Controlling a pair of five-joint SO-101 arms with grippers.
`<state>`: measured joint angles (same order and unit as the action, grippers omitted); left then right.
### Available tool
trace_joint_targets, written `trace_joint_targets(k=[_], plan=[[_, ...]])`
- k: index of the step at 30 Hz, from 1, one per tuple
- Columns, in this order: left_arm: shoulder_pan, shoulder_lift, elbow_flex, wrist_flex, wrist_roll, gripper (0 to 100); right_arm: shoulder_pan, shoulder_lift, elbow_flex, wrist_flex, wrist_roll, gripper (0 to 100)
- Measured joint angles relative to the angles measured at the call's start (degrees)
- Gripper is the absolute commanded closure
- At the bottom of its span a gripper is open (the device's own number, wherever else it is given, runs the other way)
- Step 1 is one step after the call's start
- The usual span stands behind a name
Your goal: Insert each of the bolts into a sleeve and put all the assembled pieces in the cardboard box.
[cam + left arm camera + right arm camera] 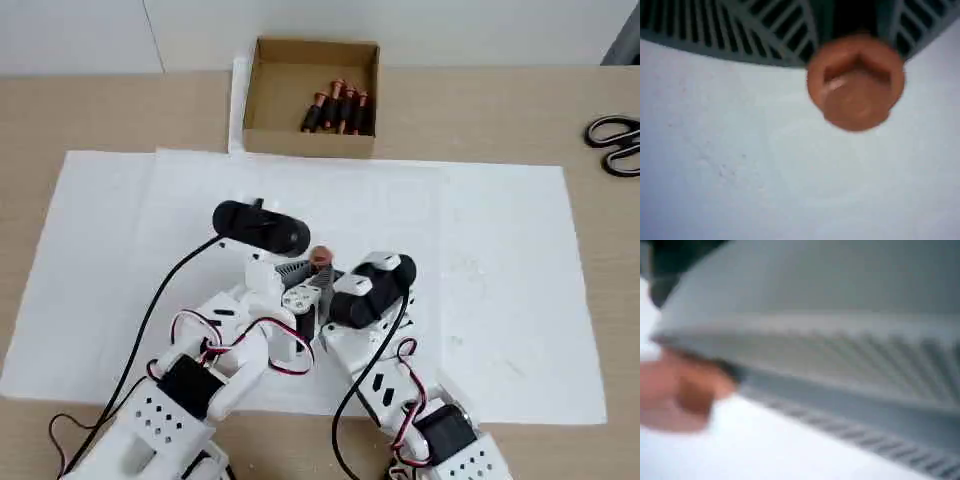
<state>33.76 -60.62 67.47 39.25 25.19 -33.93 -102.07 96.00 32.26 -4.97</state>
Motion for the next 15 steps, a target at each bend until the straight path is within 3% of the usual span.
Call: trace_joint_targets(k=[5, 15], plan=[[1.32, -0.09, 0.35, 0.09, -0.35, 87, 0.35, 0.09, 0.09, 0.0, 0.0, 99.5], [0.09, -0.09, -0.18, 0.35, -0.18, 72, 0.35, 0.09, 0.09, 0.0, 0.0, 99.5]])
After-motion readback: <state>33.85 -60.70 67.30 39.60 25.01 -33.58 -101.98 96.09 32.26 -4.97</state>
